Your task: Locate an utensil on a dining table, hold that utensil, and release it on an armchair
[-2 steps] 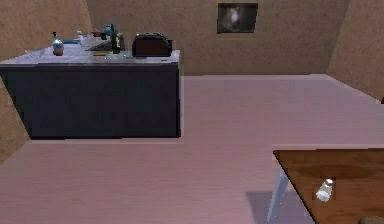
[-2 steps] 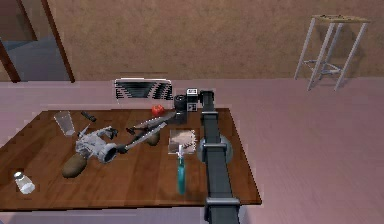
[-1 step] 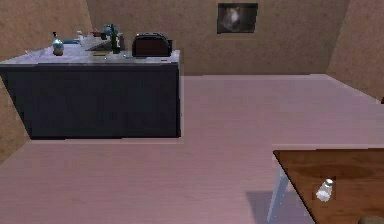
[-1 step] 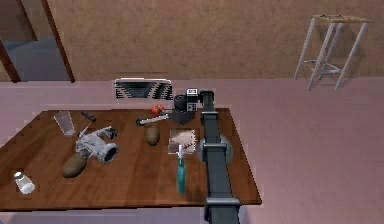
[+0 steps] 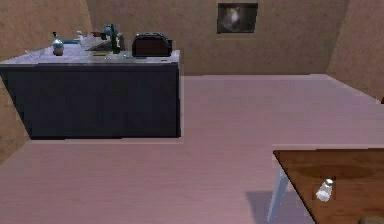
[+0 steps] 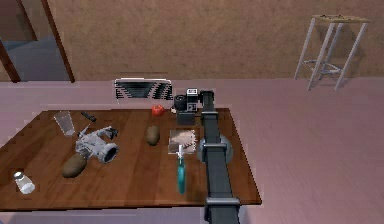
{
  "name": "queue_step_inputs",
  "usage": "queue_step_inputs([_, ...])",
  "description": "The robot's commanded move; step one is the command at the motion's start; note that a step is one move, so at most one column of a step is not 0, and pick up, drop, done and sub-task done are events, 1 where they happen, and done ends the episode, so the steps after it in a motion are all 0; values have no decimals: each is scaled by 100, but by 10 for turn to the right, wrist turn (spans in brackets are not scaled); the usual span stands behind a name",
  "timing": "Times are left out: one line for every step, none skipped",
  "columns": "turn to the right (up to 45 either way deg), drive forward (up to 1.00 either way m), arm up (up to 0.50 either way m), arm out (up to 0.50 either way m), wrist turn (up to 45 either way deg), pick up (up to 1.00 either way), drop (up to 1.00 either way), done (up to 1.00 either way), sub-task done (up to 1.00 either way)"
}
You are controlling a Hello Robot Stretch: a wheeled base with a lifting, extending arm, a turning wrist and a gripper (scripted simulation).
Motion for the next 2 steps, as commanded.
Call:
queue_step_inputs([0, 0, 0, 0, 360, 0, 0, 0, 0])
queue_step_inputs([0, 0, -30, 0, 0, 0, 0, 0, 0])
